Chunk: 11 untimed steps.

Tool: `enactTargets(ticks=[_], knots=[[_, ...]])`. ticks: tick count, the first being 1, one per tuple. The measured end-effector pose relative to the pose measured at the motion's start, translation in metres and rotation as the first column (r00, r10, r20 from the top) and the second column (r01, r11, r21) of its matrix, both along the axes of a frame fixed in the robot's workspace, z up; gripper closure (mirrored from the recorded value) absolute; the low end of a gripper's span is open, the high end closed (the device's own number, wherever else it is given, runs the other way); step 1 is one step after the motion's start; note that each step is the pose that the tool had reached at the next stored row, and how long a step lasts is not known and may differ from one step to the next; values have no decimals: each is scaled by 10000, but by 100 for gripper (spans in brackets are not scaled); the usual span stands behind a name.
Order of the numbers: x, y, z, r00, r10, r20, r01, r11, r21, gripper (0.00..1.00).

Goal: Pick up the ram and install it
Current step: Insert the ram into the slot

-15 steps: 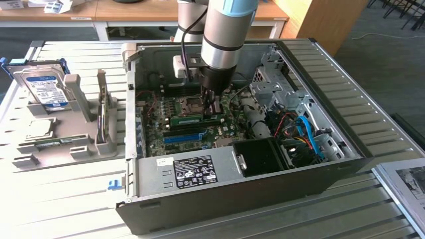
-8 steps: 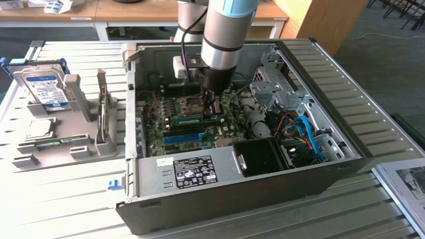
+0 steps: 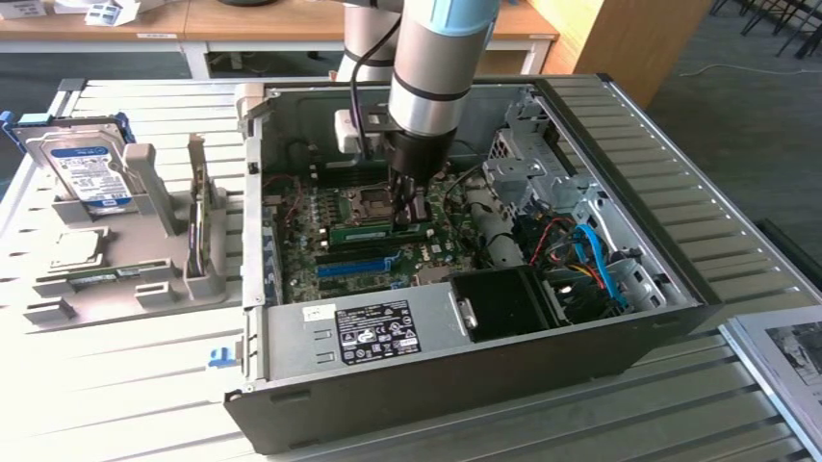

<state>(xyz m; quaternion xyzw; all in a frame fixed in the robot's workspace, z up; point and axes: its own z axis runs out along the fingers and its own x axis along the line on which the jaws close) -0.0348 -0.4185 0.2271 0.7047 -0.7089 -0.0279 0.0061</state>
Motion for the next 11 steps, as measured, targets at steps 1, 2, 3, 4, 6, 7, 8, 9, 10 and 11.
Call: enactTargets(ticks=[1, 2, 3, 4, 6, 7, 8, 9, 10, 11], knots=[[0, 0, 0, 10000, 0, -1, 0, 10000, -1, 88], [0, 0, 0, 10000, 0, 0, 0, 10000, -1, 88], [0, 0, 0, 10000, 0, 0, 0, 10000, -1, 88], [0, 0, 0, 10000, 0, 0, 0, 10000, -1, 88], [0, 0, 3, 10000, 0, 1, 0, 10000, 3, 88], [0, 1, 5, 10000, -1, 1, 1, 10000, 4, 88], [0, 0, 8, 10000, 0, 0, 0, 10000, 2, 88], [0, 0, 12, 10000, 0, 0, 0, 10000, 0, 88], [0, 0, 14, 10000, 0, 0, 0, 10000, 1, 88], [0, 0, 13, 10000, 0, 0, 0, 10000, 1, 88]])
